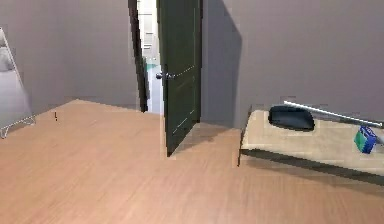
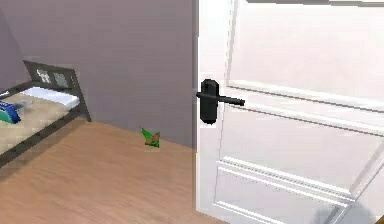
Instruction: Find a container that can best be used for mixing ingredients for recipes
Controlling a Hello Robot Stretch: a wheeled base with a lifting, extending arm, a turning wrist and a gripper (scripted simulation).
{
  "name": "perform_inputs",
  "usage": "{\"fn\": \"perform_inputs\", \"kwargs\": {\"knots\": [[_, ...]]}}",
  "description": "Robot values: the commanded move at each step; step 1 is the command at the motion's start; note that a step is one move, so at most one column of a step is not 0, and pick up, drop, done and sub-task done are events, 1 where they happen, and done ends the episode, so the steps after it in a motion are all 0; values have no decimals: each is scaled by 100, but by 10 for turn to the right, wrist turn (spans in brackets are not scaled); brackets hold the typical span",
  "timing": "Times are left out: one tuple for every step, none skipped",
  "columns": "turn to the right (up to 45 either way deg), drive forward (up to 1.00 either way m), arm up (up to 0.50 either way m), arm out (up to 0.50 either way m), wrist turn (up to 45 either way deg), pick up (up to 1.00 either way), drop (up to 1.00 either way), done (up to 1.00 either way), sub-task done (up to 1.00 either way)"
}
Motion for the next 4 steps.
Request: {"fn": "perform_inputs", "kwargs": {"knots": [[60,0,0,0,0,0,0,0,0],[0,70,0,0,0,0,0,0,0],[-450,0,0,0,0,0,0,0,0],[-60,0,0,0,0,0,0,0,0]]}}
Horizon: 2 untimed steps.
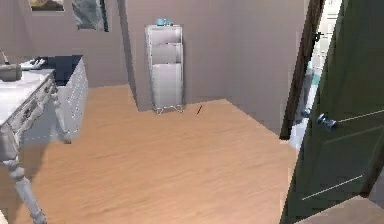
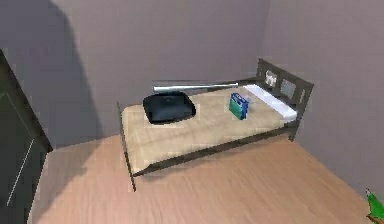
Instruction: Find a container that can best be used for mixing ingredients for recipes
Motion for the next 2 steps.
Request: {"fn": "perform_inputs", "kwargs": {"knots": [[0,45,0,0,0,0,0,0,0],[-210,0,0,0,0,0,0,0,0]]}}
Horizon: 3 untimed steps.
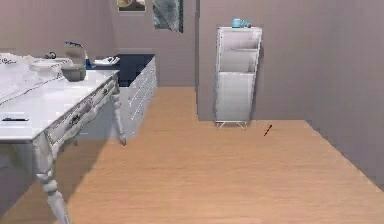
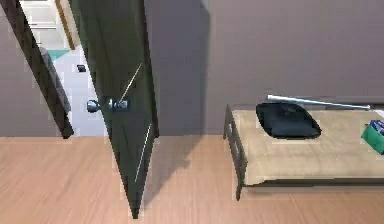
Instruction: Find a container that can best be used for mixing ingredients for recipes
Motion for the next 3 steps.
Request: {"fn": "perform_inputs", "kwargs": {"knots": [[0,100,0,0,0,0,0,0,0],[-150,0,0,0,0,0,0,0,0],[0,5,0,0,0,0,0,0,0]]}}
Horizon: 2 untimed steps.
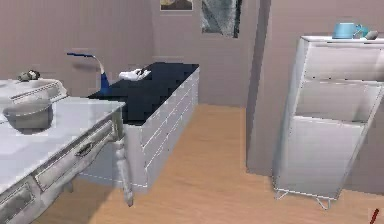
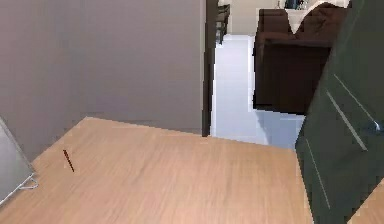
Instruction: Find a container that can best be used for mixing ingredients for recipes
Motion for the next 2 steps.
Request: {"fn": "perform_inputs", "kwargs": {"knots": [[-390,0,0,0,0,0,0,0,0],[0,0,0,0,0,0,0,100,0]]}}
